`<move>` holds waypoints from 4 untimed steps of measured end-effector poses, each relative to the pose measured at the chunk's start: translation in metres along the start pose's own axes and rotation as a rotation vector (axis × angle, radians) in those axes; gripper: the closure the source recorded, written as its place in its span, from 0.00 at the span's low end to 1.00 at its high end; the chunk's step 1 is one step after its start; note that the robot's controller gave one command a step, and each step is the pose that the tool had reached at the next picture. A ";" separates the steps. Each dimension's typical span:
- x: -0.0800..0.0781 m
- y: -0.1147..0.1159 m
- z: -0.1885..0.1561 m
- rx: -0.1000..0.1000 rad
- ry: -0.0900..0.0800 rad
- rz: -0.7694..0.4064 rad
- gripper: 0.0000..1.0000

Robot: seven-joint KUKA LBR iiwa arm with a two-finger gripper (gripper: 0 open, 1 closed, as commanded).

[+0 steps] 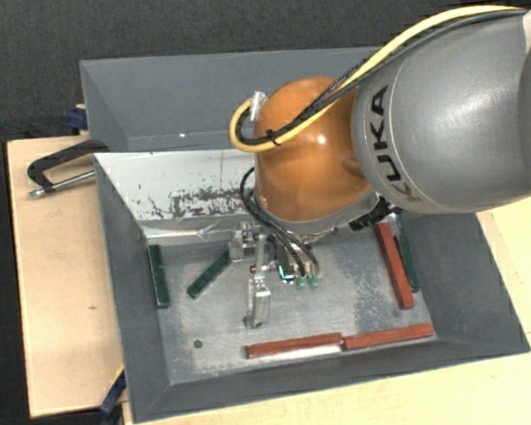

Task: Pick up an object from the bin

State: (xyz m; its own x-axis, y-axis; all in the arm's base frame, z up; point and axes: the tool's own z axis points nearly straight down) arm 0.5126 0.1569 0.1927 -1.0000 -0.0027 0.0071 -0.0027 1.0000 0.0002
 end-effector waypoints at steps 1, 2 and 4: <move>-0.002 -0.001 -0.004 -0.001 -0.008 0.002 0.00; -0.021 0.016 0.035 -0.003 -0.014 0.072 0.00; -0.058 0.027 0.071 -0.002 -0.013 -0.273 0.00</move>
Offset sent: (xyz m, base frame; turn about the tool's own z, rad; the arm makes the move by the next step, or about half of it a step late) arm 0.0472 0.0437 -0.1130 0.1887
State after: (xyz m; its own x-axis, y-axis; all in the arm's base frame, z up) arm 0.5699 0.1841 0.1218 -0.9621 -0.2727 -0.0064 -0.2727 0.9621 0.0028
